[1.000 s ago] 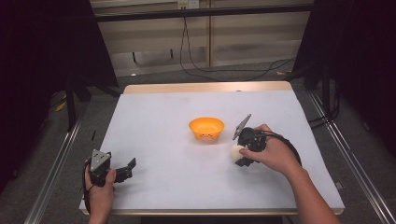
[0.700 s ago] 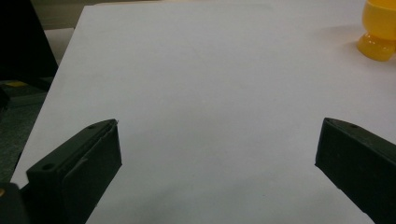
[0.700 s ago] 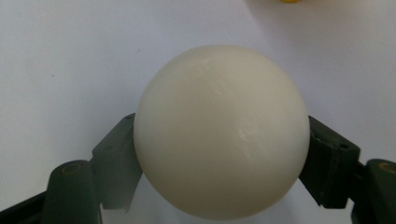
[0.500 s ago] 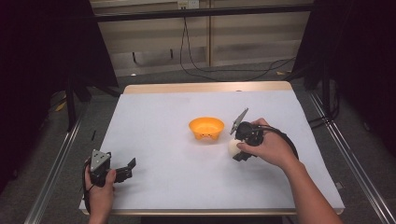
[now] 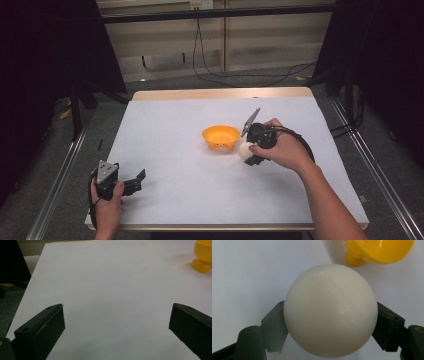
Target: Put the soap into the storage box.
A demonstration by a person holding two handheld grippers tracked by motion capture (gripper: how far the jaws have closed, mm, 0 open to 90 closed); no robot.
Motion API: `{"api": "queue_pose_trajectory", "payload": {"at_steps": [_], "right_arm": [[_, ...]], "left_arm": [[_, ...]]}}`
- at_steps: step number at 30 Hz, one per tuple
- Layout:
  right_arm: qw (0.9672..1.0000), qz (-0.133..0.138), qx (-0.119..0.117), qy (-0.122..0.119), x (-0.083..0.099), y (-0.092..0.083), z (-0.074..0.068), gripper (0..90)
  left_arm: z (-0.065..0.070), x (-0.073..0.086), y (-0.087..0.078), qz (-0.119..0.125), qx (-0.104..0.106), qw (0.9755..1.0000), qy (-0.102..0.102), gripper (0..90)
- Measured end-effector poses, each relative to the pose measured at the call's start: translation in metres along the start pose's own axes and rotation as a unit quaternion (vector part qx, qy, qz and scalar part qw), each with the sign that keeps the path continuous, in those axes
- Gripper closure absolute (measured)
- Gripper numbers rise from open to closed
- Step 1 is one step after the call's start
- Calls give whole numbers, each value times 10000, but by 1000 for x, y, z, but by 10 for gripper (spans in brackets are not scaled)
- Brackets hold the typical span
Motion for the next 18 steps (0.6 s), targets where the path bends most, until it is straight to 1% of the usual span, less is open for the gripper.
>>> {"api": "queue_pose_trajectory", "payload": {"at_steps": [1,2,7,8,9,10,11,14,15,18], "right_arm": [[10000,38,18,-12,-1,1,1,245],[10000,-5,-1,-33,-2,0,1,245],[10000,57,21,-3,-5,0,5,245],[10000,50,-7,4,-6,0,5,245],[10000,72,8,-27,-6,0,6,245],[10000,56,7,-21,-7,0,7,245],[10000,40,-16,57,-8,-1,9,245],[10000,51,-46,58,-9,-2,10,245],[10000,49,-9,19,-11,-3,12,245],[10000,21,3,-5,-14,-4,14,245]], "left_arm": [[0,0,0,-1,0,10000,1,1],[0,0,0,-2,0,10000,1,1],[0,0,0,3,14,10000,0,1],[0,0,0,-1,16,10000,5,1],[0,0,0,1,17,10000,7,1],[0,0,0,2,20,10000,12,1],[0,0,0,2,23,10000,20,1],[0,0,0,-6,27,10000,27,0],[0,0,0,-5,24,10000,20,0],[0,0,0,-7,31,10000,23,0]]}}
Point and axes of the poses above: each handheld gripper's, and its own axes: y roughly forward along the jaws, x roughly out of its underside, z roughly to its right, the point moved 3 cm from there along y, roughly forward along the jaws, and after that the axes turned 4 degrees about -z, right-handed, at the moved point
